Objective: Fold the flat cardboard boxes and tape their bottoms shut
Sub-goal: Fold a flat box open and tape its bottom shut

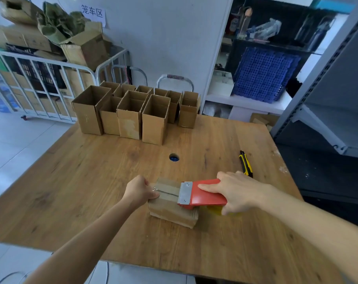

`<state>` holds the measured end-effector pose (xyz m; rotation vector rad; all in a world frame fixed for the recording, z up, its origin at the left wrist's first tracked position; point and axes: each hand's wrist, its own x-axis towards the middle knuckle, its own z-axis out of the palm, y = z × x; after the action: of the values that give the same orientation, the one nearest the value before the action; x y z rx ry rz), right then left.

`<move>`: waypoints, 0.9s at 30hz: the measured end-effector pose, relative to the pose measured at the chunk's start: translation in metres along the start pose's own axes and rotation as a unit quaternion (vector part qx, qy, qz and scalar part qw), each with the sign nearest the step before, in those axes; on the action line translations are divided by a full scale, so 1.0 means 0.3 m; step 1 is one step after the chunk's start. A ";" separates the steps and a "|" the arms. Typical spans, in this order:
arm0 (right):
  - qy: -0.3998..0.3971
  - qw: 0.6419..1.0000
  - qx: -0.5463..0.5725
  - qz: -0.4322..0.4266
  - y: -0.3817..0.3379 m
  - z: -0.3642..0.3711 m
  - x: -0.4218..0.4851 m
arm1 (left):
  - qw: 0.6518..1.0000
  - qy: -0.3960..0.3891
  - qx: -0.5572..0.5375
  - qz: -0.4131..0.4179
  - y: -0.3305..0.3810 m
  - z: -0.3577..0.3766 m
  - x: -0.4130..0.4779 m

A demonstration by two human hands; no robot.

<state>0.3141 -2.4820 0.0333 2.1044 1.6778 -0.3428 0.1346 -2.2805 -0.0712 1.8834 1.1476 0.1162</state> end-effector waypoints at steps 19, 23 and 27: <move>0.043 0.995 0.083 0.035 0.017 0.132 -0.009 | 0.983 0.056 0.076 0.154 0.053 -0.009 -0.065; 0.039 0.995 0.079 0.042 0.013 0.132 -0.011 | 0.995 0.058 -0.039 0.069 0.055 -0.034 -0.020; 0.032 0.995 0.086 0.045 0.010 0.128 -0.012 | 0.993 0.077 0.008 0.087 0.061 -0.019 0.009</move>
<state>0.3187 -2.5037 0.0017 2.3314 1.6344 -0.4079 0.1456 -2.2779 -0.0555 2.0147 1.0860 0.3554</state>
